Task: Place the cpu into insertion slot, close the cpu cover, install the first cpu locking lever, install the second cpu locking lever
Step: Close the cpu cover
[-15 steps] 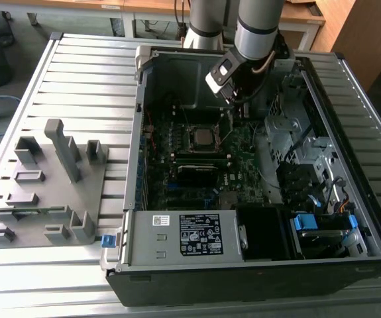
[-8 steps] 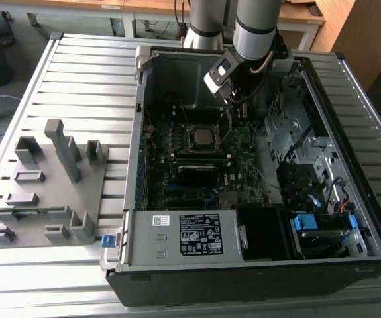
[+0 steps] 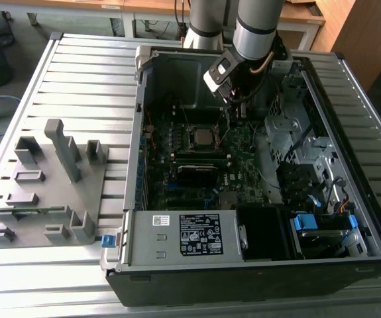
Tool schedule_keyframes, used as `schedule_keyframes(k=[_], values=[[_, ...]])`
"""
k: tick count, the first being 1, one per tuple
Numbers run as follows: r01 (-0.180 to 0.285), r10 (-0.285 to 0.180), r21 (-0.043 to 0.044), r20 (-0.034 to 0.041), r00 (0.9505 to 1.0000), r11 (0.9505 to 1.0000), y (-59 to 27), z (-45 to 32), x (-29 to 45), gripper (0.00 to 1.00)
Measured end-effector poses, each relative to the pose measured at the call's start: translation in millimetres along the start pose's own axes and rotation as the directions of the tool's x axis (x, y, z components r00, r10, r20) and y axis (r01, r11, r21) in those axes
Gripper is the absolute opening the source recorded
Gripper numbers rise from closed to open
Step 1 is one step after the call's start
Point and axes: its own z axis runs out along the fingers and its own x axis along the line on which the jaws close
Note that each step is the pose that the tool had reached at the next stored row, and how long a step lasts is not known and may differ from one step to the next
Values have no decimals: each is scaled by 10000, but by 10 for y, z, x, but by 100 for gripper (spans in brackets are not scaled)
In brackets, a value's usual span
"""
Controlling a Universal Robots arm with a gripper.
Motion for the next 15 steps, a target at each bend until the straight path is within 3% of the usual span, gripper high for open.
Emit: schedule_keyframes(k=[9, 15], values=[[0, 0, 6, 0, 10000, 10000, -20, 15, 0, 10], [0, 0, 6, 0, 10000, 10000, -103, 36, 5, 10]])
